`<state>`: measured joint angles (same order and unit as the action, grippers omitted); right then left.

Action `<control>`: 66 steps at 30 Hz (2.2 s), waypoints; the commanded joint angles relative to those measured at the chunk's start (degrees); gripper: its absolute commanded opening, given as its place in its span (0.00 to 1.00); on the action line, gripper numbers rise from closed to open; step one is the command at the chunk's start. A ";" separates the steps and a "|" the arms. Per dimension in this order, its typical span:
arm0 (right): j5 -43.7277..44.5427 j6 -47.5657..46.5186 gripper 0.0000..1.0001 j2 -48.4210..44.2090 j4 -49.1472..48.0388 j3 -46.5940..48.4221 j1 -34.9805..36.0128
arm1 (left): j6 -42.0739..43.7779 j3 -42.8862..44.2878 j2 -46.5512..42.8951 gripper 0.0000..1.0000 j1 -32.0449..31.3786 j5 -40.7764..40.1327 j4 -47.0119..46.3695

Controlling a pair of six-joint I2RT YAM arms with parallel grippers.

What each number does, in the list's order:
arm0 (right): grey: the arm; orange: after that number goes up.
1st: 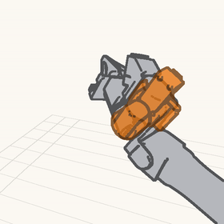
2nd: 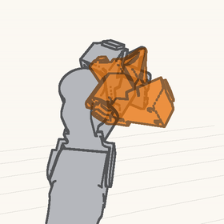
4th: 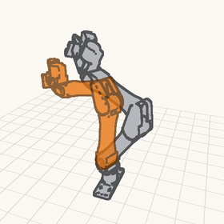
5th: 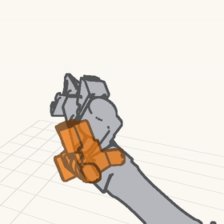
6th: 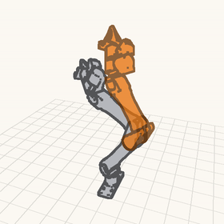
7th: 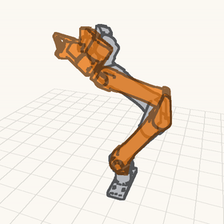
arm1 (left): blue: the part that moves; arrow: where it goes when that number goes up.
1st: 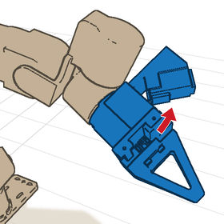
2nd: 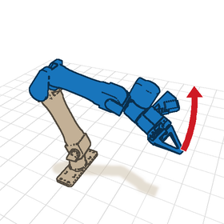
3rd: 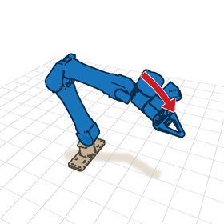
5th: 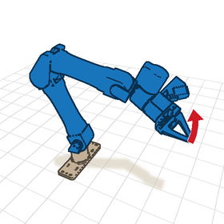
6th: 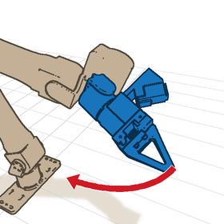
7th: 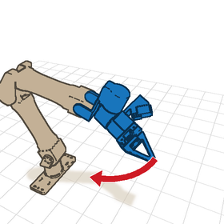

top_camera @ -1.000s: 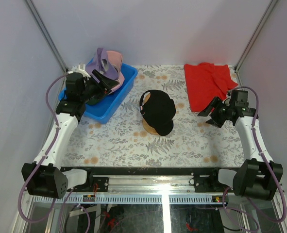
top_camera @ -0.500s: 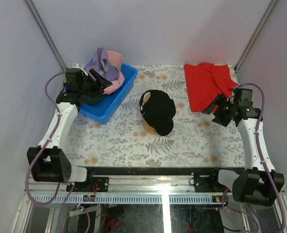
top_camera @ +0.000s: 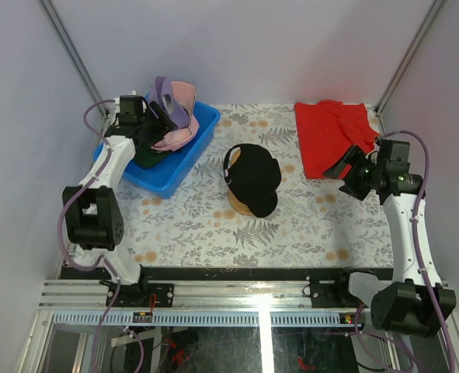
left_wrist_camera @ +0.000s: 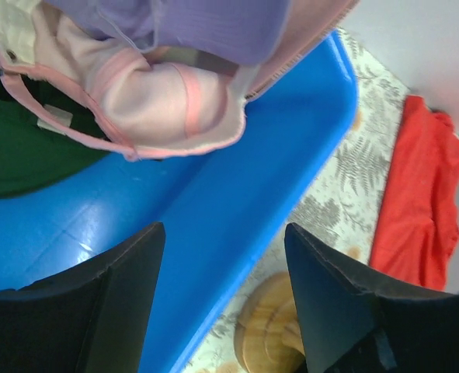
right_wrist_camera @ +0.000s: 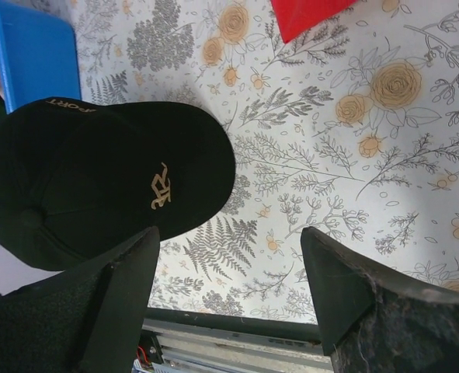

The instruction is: Stack the hats

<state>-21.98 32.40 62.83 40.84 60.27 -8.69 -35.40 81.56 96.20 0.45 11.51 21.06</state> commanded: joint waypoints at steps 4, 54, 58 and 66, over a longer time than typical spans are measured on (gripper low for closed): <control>-0.01 1.06 0.81 -0.51 1.91 5.56 -0.01 | -0.62 7.99 11.57 0.61 2.97 -1.73 -2.17; -1.27 5.78 0.80 -1.48 -1.21 2.62 0.07 | -10.81 26.33 19.13 0.00 3.26 20.03 6.08; -2.94 5.79 0.80 -1.77 -2.01 2.45 0.07 | -17.35 17.67 11.77 0.00 5.05 26.95 1.09; -5.31 5.20 0.80 -3.17 -2.41 1.49 0.14 | -44.08 -5.11 2.82 0.00 5.90 41.52 -33.39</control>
<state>-24.23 37.67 61.41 39.51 61.80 -8.69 -60.93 85.52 100.79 6.48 41.15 11.55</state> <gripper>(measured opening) 0.799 0.009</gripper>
